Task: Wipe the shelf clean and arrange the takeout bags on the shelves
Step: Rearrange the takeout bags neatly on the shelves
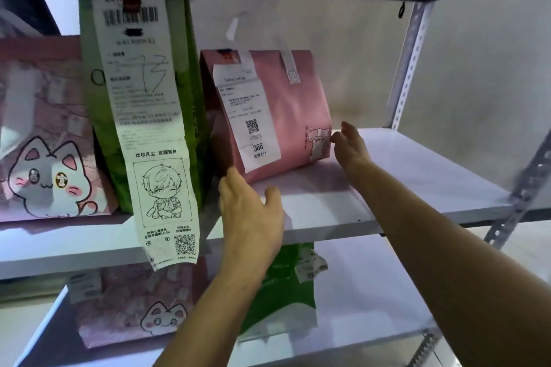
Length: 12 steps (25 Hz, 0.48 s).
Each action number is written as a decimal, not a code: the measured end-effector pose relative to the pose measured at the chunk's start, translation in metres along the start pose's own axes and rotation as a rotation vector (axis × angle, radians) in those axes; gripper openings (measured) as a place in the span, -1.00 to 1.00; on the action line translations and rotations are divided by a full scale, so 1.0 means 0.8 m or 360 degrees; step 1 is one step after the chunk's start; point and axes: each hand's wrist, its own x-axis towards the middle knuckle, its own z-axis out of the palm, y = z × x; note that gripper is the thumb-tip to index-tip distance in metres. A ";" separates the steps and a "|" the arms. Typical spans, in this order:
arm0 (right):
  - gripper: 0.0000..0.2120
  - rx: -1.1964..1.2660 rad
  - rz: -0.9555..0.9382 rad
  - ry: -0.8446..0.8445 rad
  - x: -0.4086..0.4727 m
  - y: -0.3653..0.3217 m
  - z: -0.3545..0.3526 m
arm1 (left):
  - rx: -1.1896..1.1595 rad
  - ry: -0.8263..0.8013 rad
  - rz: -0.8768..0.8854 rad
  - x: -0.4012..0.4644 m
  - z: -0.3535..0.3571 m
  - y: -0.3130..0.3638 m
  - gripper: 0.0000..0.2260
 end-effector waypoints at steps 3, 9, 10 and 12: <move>-0.60 0.0157 0.0061 -0.0108 0.008 0.003 0.000 | -0.0029 0.0008 -0.0021 0.009 -0.001 -0.001 -0.43; -0.77 0.0210 0.0055 -0.0044 0.000 0.020 -0.023 | -0.0074 -0.0027 -0.0039 0.022 0.004 0.010 -0.57; -0.77 0.0181 0.0038 0.0006 0.000 0.023 -0.036 | -0.0065 -0.0062 -0.0050 0.023 0.010 0.014 -0.57; -0.76 0.0160 -0.0016 0.0100 0.000 0.034 -0.068 | -0.0077 -0.0155 -0.0065 0.023 0.027 0.026 -0.55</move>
